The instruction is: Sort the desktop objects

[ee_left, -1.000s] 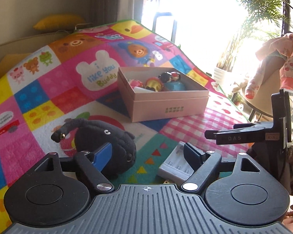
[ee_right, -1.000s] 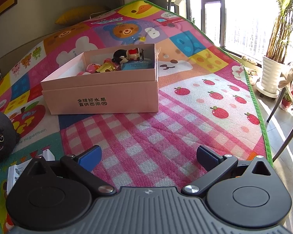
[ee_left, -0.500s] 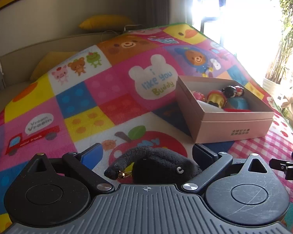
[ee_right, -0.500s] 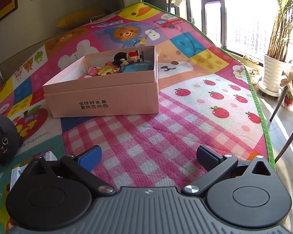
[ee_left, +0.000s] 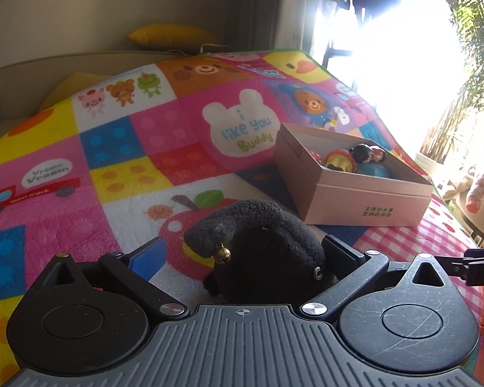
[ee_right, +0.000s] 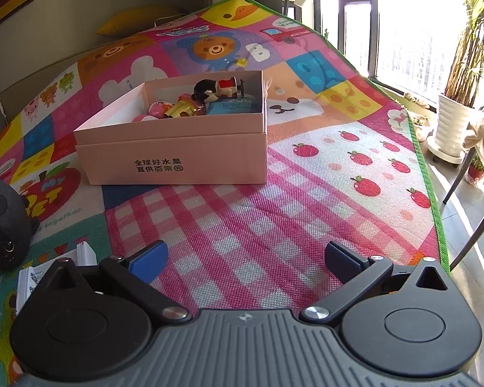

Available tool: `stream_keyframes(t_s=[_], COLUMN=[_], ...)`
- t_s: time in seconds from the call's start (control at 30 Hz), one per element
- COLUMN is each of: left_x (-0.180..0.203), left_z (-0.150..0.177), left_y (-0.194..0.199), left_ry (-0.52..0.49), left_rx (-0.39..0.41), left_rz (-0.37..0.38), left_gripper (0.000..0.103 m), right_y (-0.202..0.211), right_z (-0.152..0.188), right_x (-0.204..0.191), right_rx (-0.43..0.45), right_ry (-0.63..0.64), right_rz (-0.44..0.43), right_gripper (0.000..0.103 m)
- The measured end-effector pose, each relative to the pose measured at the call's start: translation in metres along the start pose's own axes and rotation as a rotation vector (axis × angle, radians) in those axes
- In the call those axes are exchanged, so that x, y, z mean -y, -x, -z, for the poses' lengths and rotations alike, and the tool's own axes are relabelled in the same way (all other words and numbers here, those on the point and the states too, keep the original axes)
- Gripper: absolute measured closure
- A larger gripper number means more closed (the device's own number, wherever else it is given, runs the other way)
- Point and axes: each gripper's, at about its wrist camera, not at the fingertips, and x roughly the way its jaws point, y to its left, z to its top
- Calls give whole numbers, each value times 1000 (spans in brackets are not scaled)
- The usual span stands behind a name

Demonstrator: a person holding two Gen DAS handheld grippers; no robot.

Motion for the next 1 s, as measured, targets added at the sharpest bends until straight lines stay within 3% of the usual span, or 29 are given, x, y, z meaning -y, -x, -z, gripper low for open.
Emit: stream_keyframes(t_s=[0.1,0.17,0.27,0.37,0.53,0.83,1.0], left_x=[-3,-6,-9,-12,-15,-16,-15], left_z=[0,-1,-1,-1,1,13,18], left_y=[1,2,4,9,14,43,61], left_ry=[14,26,30,23,27,-52,-115], left_rx=[2,1,3,5,0,-12,-85], left_rz=[8,8,16,22,39,40,52], left_gripper=[0,0,0,0,0,0,0], right_y=[33,45,40,26,11,5,5], right_z=[1,3,11,12,9,12,17], right_x=[-16,-45,-87,-105,-110,-111,-106], right_rx=[45,36,-2,-57,-110,-108,-76], right_ry=[41,169,387,455,453,429,405], right_rz=[-273,-347,-320,-295,-324,-358,-373], right_gripper=[0,0,0,0,0,0,0])
